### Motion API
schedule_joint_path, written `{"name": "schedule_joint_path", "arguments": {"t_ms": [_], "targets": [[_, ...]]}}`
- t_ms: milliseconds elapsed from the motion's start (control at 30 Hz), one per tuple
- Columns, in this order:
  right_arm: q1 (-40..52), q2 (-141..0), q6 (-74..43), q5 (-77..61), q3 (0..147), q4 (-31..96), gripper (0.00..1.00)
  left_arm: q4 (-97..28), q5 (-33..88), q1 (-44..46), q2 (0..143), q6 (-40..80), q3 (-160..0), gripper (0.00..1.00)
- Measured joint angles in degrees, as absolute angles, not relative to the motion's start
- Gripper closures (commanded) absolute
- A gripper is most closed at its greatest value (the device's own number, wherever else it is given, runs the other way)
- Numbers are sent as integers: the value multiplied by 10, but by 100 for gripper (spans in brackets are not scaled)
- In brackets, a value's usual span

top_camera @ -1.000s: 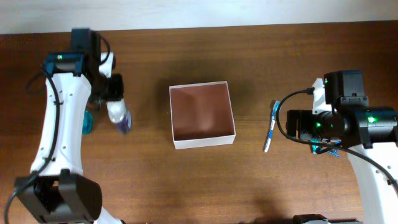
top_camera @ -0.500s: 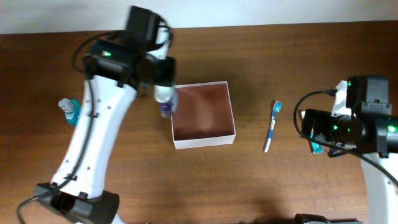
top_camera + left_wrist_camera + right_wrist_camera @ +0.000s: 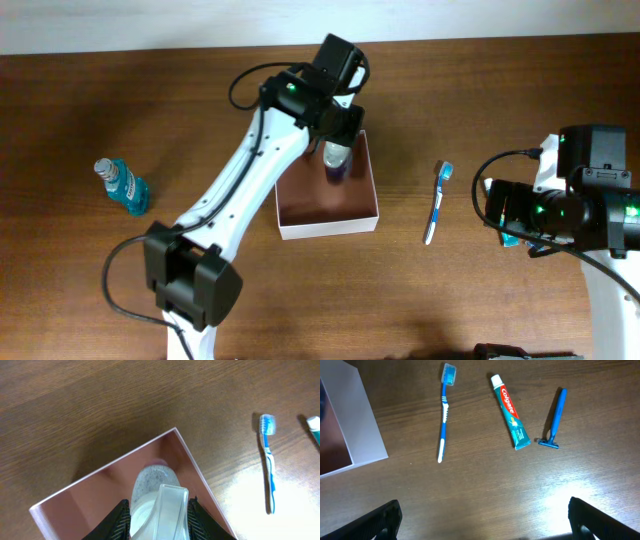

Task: Pack container
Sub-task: 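Carry the pump bottle into the box and release it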

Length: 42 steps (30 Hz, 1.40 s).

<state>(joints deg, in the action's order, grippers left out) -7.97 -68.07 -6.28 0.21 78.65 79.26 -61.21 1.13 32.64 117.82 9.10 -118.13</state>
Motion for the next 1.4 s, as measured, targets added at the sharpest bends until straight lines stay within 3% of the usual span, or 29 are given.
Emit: {"name": "schedule_joint_path", "arguments": {"t_ms": [567, 600, 700, 867, 1000, 1133, 1400], "targets": [[-80, -681, -63, 2, 787, 793, 1, -569, 4, 335, 1238, 93, -1181, 98], [-80, -681, -62, 2, 787, 793, 1, -569, 4, 337, 1240, 93, -1181, 95], [-80, -681, -63, 2, 787, 794, 1, -565, 2, 345, 1241, 93, -1181, 65], [-80, -681, -63, 2, 787, 794, 1, -564, 2, 355, 1241, 94, -1181, 45], [-80, -681, -63, 2, 787, 794, 1, -569, 2, 357, 1241, 98, -1181, 15], [-80, -681, -63, 2, 787, 794, 1, -584, 2, 357, 1241, 101, -1181, 1], [-80, -681, -62, 2, 787, 795, 1, -676, -81, 352, 1219, 101, -1211, 1]]}}
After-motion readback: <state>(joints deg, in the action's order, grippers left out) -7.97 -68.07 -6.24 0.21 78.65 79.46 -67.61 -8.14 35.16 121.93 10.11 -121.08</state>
